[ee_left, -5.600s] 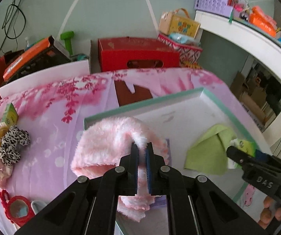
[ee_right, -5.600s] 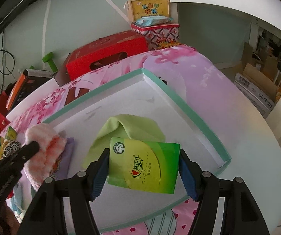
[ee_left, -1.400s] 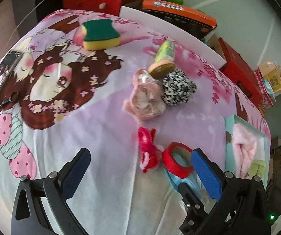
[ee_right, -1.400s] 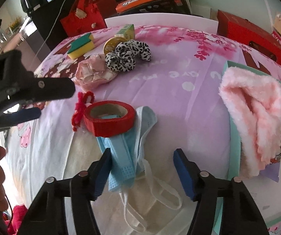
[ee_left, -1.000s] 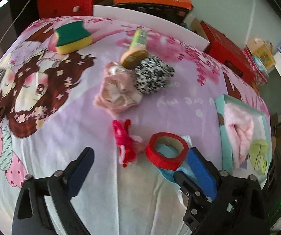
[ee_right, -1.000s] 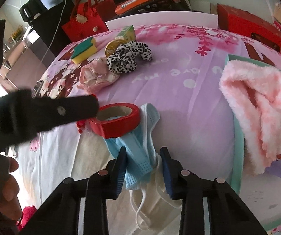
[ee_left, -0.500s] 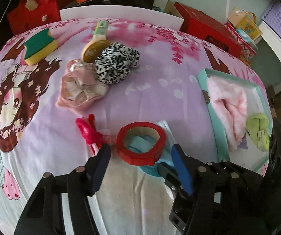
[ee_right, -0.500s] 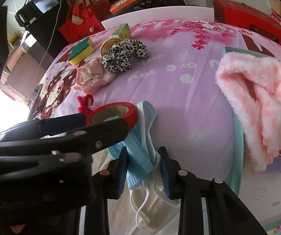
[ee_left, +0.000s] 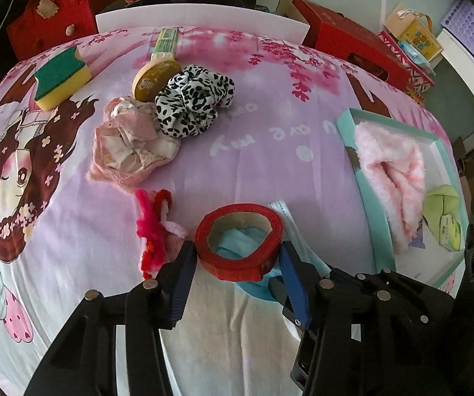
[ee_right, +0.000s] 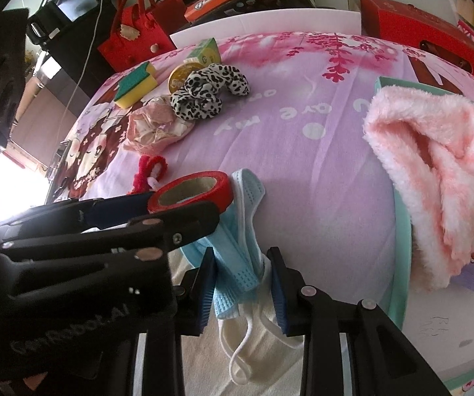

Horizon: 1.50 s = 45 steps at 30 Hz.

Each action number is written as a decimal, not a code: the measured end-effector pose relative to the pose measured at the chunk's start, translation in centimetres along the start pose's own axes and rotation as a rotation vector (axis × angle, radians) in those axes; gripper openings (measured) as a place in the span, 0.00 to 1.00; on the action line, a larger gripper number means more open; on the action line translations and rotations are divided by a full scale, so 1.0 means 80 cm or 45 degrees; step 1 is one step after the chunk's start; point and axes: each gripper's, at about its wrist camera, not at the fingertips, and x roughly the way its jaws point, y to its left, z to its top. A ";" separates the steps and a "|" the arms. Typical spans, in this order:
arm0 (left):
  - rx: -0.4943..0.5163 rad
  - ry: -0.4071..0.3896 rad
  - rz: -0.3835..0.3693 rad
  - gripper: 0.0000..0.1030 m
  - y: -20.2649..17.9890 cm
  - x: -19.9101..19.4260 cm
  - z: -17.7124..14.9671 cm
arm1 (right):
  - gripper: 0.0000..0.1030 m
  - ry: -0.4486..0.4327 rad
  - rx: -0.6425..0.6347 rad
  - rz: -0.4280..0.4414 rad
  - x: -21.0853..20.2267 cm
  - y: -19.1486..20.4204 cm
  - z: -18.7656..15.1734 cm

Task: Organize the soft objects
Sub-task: 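Grasp the blue face mask with the right gripper while the left grasps the red tape roll, then lift the mask and tape roll and carry both over the tray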

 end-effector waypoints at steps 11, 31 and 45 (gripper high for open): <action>-0.051 -0.113 -0.032 0.51 0.013 -0.041 -0.004 | 0.25 -0.025 -0.032 -0.012 -0.007 0.005 0.001; -0.194 -0.284 -0.011 0.51 0.041 -0.088 -0.003 | 0.17 -0.223 -0.010 -0.007 -0.061 -0.004 0.010; -0.201 -0.344 -0.025 0.51 0.034 -0.103 -0.002 | 0.17 -0.361 0.046 -0.018 -0.099 -0.018 0.015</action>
